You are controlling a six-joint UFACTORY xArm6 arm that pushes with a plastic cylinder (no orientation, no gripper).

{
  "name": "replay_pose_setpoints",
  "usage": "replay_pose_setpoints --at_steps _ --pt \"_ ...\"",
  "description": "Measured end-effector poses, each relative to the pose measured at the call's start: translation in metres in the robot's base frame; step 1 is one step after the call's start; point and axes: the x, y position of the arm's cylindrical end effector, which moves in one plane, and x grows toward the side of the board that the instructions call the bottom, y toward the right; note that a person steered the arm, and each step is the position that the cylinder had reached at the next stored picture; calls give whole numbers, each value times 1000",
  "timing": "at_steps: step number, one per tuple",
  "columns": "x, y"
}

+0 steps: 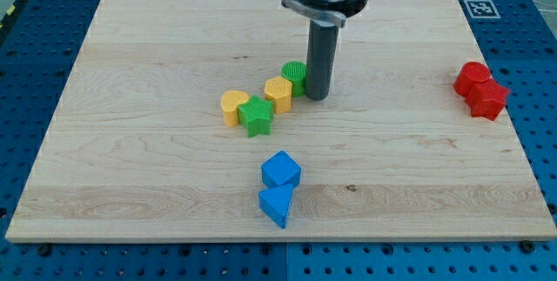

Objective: Move the yellow hexagon to the center

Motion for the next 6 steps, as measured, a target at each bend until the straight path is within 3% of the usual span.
replay_pose_setpoints --at_steps 2,3,5,6 --pt "47 -30" --pt "42 -32" --pt "-19 -45" --pt "9 -61"
